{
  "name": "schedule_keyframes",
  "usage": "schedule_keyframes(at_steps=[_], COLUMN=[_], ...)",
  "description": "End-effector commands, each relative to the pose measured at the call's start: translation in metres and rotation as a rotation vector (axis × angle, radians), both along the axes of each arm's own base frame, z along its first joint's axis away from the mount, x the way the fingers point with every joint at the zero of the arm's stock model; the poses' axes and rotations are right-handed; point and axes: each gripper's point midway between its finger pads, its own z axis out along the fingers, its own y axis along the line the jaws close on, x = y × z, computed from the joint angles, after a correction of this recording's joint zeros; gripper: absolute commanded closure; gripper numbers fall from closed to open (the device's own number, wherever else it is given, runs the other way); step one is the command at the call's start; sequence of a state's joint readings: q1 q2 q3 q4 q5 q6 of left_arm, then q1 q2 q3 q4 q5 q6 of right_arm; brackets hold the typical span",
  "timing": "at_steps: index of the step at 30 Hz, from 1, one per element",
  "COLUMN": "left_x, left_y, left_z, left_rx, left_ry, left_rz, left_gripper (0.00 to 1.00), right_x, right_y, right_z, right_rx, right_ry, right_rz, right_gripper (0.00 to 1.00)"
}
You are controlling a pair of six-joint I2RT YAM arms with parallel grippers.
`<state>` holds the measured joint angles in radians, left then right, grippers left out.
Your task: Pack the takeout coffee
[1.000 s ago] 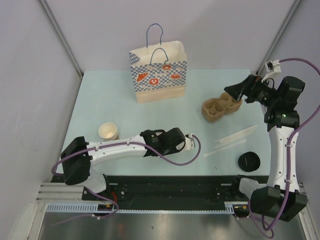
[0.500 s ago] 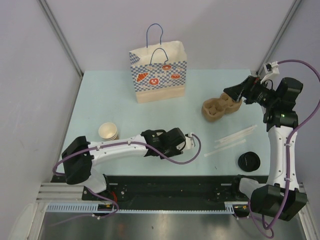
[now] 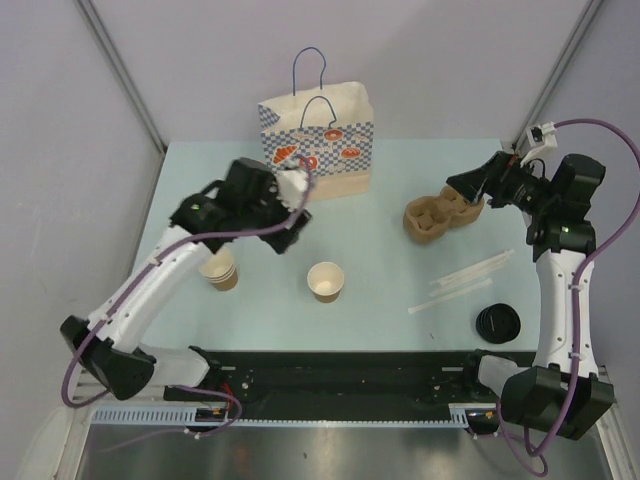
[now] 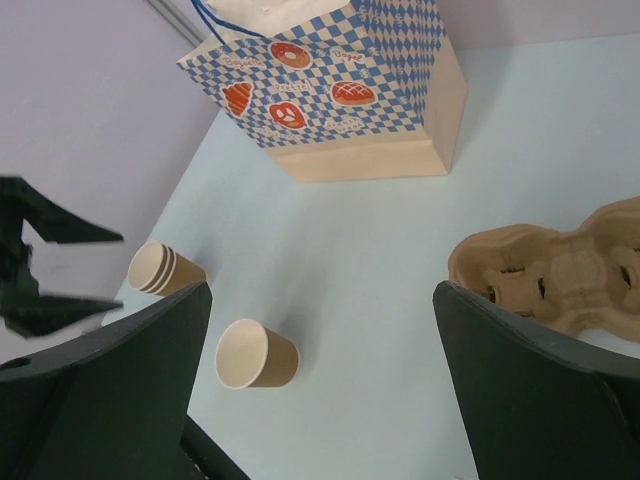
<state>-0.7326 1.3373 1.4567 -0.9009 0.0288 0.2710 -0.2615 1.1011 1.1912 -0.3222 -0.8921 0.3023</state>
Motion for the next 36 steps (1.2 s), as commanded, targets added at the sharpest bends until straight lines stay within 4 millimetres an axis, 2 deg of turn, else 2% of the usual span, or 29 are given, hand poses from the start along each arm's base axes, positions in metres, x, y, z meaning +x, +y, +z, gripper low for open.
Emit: schedule_keyframes(at_steps=[1,3,4,6,7,8,10,13,17,27,32,36], left_x=[0.006,0.008,0.014,0.013,0.014,0.014,0.014,0.014,0.012,0.000,0.007,0.015], left_y=[0.080,0.111,0.138,0.163,0.186,0.194,0.226,0.250,0.265,0.258,0.260,0.255], left_z=[0.014,0.016,0.012,0.004,-0.005,-0.010,-0.024,-0.046,-0.071,-0.123,-0.149,-0.161], left_rx=[-0.079,-0.088,-0.076,-0.073,-0.059,-0.051,-0.042,-0.039,-0.045,-0.060,-0.056,-0.080], left_ry=[0.079,0.069,0.071,0.098,0.115,0.126,0.157,0.230,0.308,0.401,0.427,0.443], left_rz=[0.173,0.243,0.319,0.381,0.443,0.460,0.559,0.638,0.678,0.664,0.685,0.711], left_gripper=[0.13,0.12,0.11,0.11,0.12,0.12,0.13,0.16,0.20,0.24,0.27,0.34], right_x=[0.002,0.003,0.003,0.004,0.004,0.003,0.003,0.002,0.001,0.002,0.003,0.002], right_y=[0.002,0.004,0.005,0.006,0.006,0.007,0.008,0.008,0.008,0.007,0.008,0.008], right_z=[0.001,-0.001,-0.002,-0.004,-0.004,-0.004,-0.004,-0.003,-0.003,-0.005,-0.006,-0.007], right_rx=[-0.008,-0.009,-0.009,-0.009,-0.008,-0.007,-0.005,-0.006,-0.011,-0.012,-0.009,-0.011], right_ry=[-0.022,-0.017,-0.017,-0.014,-0.011,-0.015,-0.016,-0.018,-0.020,-0.011,-0.010,-0.010], right_rz=[0.021,0.029,0.031,0.035,0.038,0.044,0.050,0.052,0.048,0.044,0.047,0.047], right_gripper=[0.00,0.00,0.00,0.00,0.00,0.00,0.00,0.00,0.00,0.00,0.01,0.00])
